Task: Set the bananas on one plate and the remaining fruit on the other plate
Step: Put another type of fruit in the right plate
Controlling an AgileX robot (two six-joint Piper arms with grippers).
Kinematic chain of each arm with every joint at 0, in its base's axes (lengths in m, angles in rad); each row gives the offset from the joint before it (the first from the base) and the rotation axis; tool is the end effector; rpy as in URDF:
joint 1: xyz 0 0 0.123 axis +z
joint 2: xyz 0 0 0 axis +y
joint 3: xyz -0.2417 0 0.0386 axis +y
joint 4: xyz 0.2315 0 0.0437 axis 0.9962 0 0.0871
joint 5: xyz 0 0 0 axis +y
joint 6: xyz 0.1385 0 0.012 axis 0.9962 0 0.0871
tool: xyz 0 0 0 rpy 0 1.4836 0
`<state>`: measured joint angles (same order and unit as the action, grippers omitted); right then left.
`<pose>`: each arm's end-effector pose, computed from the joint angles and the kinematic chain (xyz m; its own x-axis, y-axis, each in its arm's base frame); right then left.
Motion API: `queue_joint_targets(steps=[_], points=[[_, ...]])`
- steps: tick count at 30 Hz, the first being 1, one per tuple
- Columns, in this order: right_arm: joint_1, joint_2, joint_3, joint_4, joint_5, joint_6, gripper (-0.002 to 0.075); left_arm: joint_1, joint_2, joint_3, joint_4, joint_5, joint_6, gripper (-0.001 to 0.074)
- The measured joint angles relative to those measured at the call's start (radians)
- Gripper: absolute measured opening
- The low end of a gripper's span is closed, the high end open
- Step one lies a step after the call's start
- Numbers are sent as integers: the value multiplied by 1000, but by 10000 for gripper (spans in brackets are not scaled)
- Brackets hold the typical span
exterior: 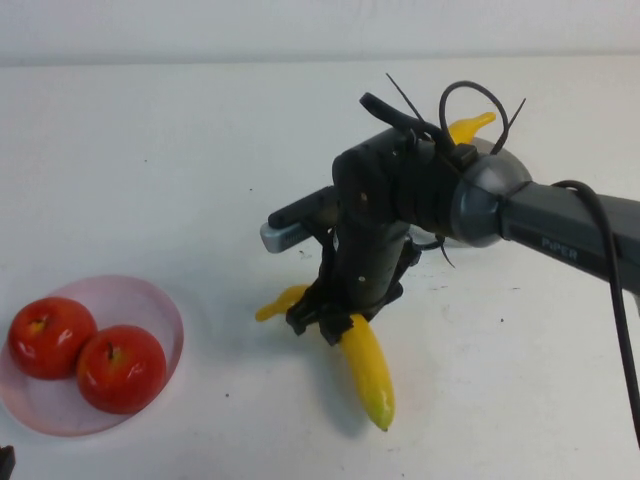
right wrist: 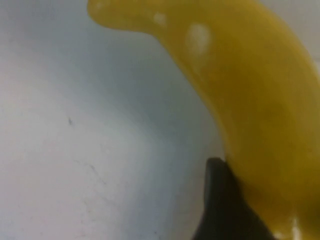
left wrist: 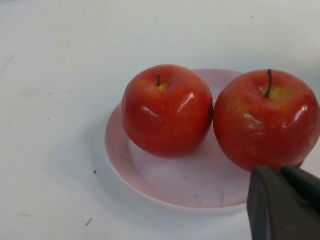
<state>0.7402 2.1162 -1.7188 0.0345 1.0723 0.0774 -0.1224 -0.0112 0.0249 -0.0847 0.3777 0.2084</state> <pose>0.3033 0.2828 0.1238 -0.7857 -0.5907 -0.1838 -0.6073 0.7930 0.0472 0.1211 -0.0193 0.1579 -0.2740 0.1639 -0.9476 0.1886 0.9754 0.1142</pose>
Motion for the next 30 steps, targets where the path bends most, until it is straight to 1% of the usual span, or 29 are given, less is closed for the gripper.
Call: queue_joint_targets(steps=[3,6,9,14,18,22,30], points=[[1,2,-82,-72,42,55,318,0,0,0,0,0,0,1],[-26,2,-175,-158,48,138,318,0,0,0,0,0,0,1],[-89,5,-244,-190,48,183,318,0,0,0,0,0,0,1],[-211,45,-316,-201,48,199,318,0,0,0,0,0,0,1],[-277,112,-359,-196,48,201,318,0,0,0,0,0,0,1],[-302,167,-412,-193,48,201,318,0,0,0,0,0,0,1],[-318,224,-535,-193,39,185,318,0,0,0,0,0,0,1]])
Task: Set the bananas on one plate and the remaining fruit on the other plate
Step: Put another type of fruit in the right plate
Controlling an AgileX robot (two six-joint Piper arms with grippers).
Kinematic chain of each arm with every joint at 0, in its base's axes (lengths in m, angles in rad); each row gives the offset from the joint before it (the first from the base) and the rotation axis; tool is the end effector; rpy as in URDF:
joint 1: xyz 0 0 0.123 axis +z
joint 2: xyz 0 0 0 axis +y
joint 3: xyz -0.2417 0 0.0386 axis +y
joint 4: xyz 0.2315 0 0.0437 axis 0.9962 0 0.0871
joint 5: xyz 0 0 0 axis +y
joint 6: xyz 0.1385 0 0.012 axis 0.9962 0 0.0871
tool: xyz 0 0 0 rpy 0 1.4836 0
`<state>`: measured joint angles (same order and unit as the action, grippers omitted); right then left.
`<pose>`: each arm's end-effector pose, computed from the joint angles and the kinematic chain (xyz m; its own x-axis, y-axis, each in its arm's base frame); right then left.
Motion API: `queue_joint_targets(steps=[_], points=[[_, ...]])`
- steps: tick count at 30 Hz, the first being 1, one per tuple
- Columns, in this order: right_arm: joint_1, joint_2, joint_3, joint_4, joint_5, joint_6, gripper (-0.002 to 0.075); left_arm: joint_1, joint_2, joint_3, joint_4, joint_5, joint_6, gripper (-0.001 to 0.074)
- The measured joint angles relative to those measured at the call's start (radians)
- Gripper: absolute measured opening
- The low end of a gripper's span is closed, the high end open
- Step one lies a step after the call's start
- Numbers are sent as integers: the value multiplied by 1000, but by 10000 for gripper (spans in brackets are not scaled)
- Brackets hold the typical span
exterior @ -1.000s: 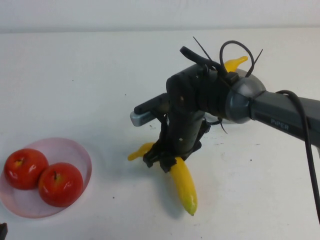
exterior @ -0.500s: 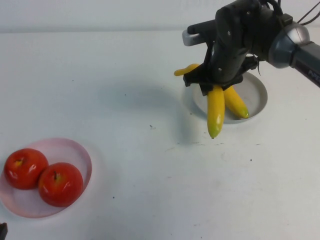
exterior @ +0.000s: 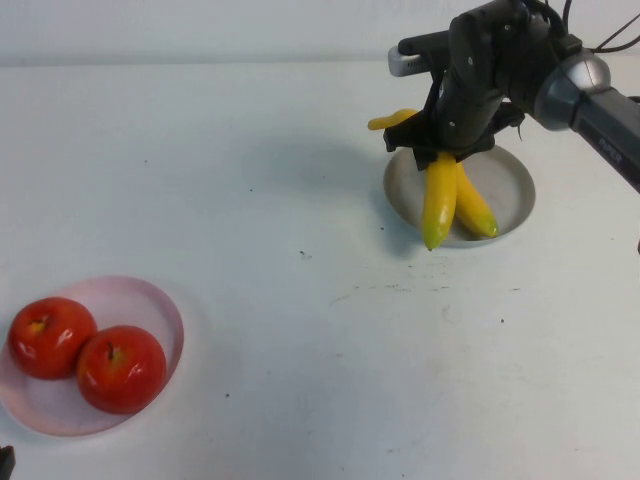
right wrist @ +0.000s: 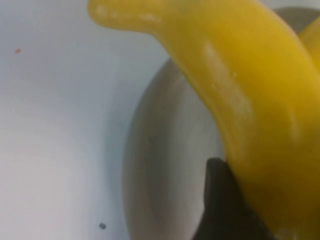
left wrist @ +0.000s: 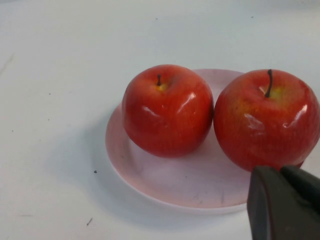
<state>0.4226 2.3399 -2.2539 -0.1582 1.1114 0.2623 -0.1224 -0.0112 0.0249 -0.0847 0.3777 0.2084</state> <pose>0.4567 0.1838 0.1705 -0.8664 -0.1828 -0.4648 -0.1866 0.9817 -0.0383 0.1211 -0.0193 0.1579 -0.2740 0.1639 -0.9476 0.1886 0.9754 0.1142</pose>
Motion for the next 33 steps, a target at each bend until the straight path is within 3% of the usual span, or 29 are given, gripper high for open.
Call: queue_joint_targets(steps=[7,17,33], points=[[-23,33,-25,4,-22,-4,321,0,0,0,0,0,0,1],[-23,40,-25,55,-18,-32,424,0,0,0,0,0,0,1],[-23,40,-156,52,84,-37,398,0,0,0,0,0,0,1]])
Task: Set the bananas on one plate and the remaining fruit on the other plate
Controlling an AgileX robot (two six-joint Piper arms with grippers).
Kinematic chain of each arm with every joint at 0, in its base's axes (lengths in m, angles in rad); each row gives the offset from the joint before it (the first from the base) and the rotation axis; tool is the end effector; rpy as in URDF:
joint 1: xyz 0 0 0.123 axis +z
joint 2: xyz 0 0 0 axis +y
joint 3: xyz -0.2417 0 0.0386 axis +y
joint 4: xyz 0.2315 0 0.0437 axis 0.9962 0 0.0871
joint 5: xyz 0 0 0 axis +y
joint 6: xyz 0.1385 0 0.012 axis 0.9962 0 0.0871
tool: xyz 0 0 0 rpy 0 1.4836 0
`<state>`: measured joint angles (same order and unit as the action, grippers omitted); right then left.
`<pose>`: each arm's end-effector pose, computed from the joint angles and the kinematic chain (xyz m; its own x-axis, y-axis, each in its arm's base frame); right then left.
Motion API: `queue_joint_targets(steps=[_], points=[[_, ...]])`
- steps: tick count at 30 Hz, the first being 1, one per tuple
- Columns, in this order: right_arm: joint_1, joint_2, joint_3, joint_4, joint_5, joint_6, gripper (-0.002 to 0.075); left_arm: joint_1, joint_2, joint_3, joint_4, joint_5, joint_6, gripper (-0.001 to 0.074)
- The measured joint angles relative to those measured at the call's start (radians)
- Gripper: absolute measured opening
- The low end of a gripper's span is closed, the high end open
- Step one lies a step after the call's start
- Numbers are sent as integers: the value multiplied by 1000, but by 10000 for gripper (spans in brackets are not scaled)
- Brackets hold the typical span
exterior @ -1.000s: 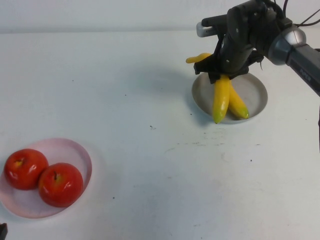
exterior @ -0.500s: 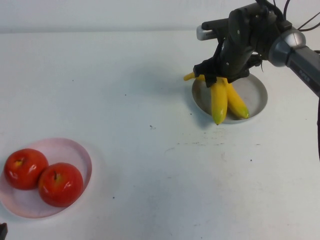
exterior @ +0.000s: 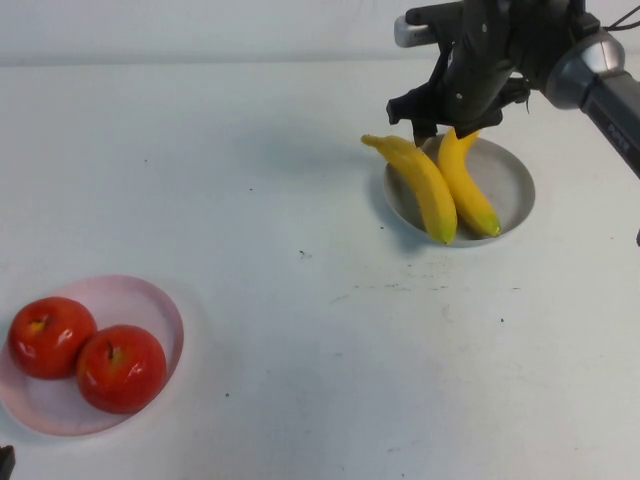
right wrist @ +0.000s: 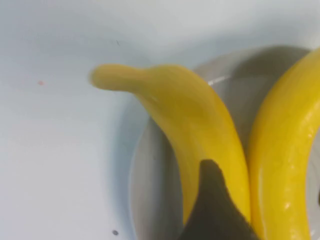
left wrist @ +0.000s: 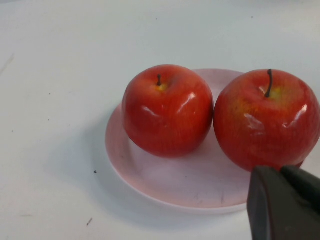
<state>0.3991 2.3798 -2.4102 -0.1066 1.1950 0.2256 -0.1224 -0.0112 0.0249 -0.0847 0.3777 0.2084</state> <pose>0.4635 0.1805 0.1909 -0.8602 -0.1627 -0.4832 -0.1872 0.9823 0.0025 0.1211 -0.0193 0.1579 -0.2740 0.1639 -0.9476 0.1886 0.9754 0.1142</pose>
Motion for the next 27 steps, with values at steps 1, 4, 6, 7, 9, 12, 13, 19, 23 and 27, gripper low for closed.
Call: queue_joint_targets(steps=[1,4,6,7,9,12,13,19,23,27], points=[[0,0,-9,5,0,0,386,0,0,0,0,0,0,1],[0,0,-18,39,-6,-10,330,0,0,0,0,0,0,1],[0,1,-18,61,-7,-17,289,0,0,0,1,0,0,1],[0,3,-18,69,-7,-19,274,0,0,0,1,0,0,1],[0,11,-18,73,-7,-33,249,0,0,0,1,0,0,1],[0,20,-18,73,3,-40,232,0,0,0,1,0,0,1],[0,20,-18,73,16,-42,225,0,0,0,1,0,0,1],[0,-5,-14,75,48,-101,53,0,0,0,1,0,0,1],[0,-88,32,121,52,-125,-1,0,0,0,1,0,0,1],[0,-243,146,158,52,-137,-12,0,0,0,1,0,0,1]])
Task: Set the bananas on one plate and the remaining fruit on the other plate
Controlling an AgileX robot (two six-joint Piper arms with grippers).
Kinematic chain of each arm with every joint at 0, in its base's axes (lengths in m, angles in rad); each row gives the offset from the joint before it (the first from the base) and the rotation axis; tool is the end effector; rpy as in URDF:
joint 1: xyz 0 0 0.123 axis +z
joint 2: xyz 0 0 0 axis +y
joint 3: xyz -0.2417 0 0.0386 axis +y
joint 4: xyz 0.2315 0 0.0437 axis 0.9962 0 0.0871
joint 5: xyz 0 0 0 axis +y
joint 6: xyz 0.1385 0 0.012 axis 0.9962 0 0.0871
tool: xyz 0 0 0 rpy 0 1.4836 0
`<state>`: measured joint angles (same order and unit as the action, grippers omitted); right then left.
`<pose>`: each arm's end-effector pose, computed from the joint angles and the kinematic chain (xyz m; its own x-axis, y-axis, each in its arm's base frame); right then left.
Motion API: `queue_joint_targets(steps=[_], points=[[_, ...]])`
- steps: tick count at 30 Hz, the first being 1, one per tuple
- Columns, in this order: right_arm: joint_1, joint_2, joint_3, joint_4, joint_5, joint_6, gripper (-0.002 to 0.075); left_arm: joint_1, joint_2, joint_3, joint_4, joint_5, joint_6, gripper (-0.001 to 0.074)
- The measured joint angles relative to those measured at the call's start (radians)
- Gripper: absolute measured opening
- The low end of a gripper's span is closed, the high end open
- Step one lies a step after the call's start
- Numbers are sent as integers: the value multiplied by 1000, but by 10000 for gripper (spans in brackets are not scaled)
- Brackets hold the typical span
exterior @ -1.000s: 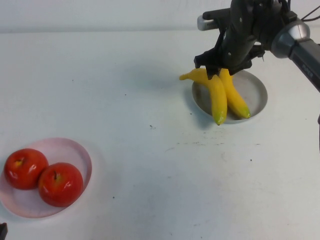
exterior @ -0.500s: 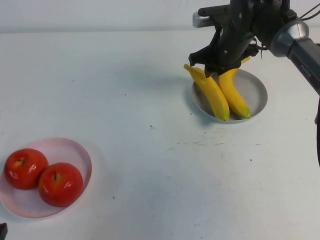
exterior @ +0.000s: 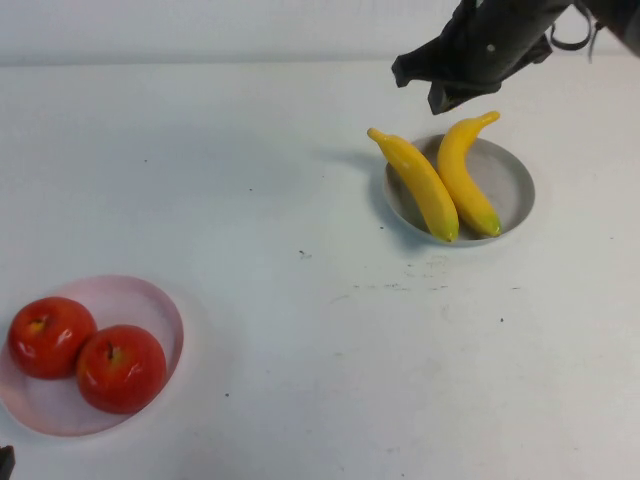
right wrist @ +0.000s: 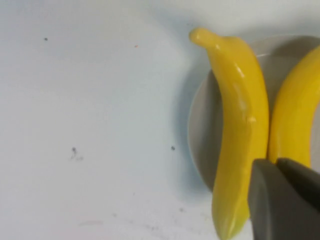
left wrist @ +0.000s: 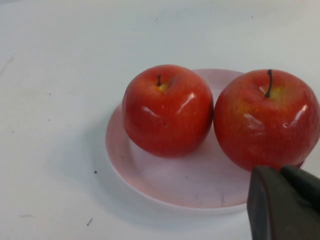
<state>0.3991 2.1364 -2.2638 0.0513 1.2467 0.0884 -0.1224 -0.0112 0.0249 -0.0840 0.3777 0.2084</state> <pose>0.4188 0.1840 0.2599 -0.8294 -0.2364 -0.5062 -0.3262 0.9405 0.0952 0.1211 -0.0192 0.1579 -0.2740 0.1645 -0.9476 0.1885 0.9753 0.1149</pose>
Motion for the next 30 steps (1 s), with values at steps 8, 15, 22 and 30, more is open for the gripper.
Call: queue_joint_targets(steps=[8,15,22,30], points=[[0,-436,478,75,0,-35,-15,0,0,0,2,0,0,1],[0,-766,815,102,5,-62,-15,0,0,0,2,0,0,1],[0,-979,1058,102,0,-88,-15,0,0,0,2,0,0,1],[-29,-1184,1504,136,-456,-153,-15,0,0,0,2,0,0,1]])
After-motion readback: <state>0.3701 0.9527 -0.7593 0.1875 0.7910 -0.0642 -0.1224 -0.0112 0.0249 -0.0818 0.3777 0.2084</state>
